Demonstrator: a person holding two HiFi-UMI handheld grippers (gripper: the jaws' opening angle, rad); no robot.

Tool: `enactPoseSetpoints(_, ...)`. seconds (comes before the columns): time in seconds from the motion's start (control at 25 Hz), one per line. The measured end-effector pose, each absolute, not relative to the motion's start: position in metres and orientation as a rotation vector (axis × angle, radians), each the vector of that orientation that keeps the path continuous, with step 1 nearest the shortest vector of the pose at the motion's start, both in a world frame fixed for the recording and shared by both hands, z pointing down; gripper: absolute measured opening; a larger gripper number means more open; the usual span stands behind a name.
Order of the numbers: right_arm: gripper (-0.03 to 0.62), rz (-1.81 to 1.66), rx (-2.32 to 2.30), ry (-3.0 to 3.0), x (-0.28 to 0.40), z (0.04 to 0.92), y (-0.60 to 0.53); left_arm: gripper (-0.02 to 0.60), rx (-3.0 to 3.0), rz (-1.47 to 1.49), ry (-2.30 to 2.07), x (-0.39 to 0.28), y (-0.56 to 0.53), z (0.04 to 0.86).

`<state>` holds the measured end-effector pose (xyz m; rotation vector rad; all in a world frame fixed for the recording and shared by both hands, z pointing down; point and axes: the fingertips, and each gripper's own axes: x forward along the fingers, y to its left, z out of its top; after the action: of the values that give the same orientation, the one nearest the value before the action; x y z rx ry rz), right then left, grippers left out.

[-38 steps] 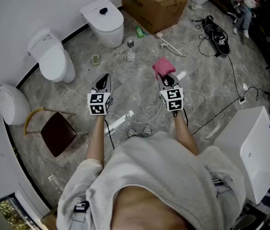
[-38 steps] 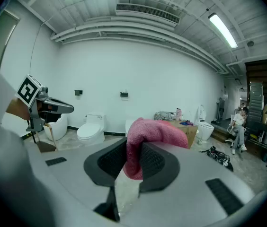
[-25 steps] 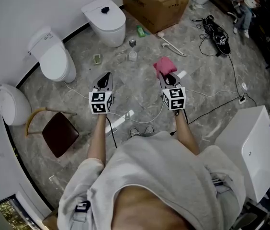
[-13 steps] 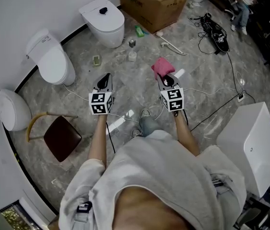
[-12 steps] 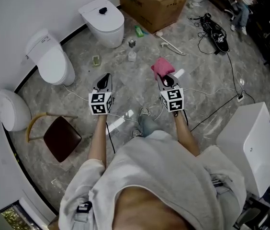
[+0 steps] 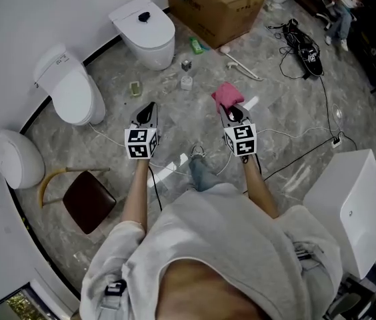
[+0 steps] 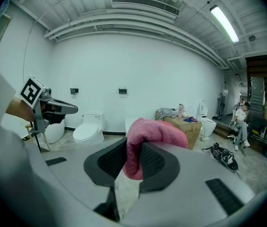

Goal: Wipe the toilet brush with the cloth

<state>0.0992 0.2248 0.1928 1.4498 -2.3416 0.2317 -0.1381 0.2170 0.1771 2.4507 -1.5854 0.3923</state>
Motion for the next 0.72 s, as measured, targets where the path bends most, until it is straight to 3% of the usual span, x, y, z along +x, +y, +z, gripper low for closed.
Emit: enactPoseSetpoints(0.72, 0.084, 0.251, 1.406, -2.396, 0.106, 0.195, 0.011, 0.018, 2.442, 0.438, -1.617, -0.124, 0.01, 0.17)
